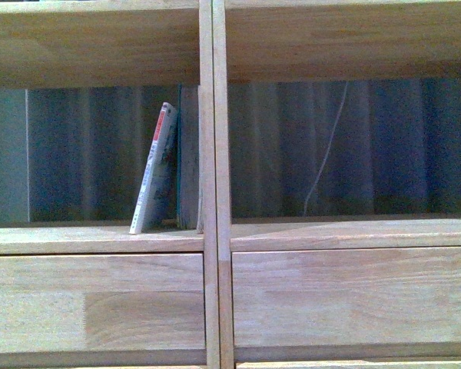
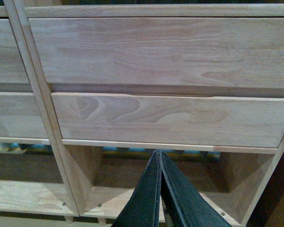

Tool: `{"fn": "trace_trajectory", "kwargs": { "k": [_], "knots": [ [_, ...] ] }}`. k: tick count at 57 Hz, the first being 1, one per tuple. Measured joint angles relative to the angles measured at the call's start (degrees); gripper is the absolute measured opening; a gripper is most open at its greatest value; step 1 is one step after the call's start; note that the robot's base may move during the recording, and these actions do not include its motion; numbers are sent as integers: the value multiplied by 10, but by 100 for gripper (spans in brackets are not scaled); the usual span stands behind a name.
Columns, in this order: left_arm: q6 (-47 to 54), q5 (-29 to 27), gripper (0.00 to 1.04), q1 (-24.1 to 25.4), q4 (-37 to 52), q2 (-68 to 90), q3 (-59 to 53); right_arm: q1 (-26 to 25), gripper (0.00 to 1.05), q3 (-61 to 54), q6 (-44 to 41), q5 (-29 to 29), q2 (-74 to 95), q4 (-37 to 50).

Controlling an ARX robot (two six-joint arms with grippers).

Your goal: Organize books on shelf

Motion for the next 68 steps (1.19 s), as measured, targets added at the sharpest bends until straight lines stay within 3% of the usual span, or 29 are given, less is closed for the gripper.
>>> {"fn": "trace_trajectory", "kwargs": {
  "k": [4,10,34,39,65,68],
  "knots": [
    [0,0,3,0,0,0,0,0,3,0,0,0,-15,-15],
    [0,0,3,0,0,0,0,0,3,0,0,1,-91,-105],
    [0,0,3,0,0,0,0,0,3,0,0,0,-108,-110],
    [-1,0,18,0,0,0,0,0,4,0,-2,0,-108,-110],
    [-1,0,97,0,0,0,0,0,80,0,-1,0,-108,-110],
    [-1,0,98,0,0,0,0,0,90,0,-1,0,-108,-110]
  ]
}}
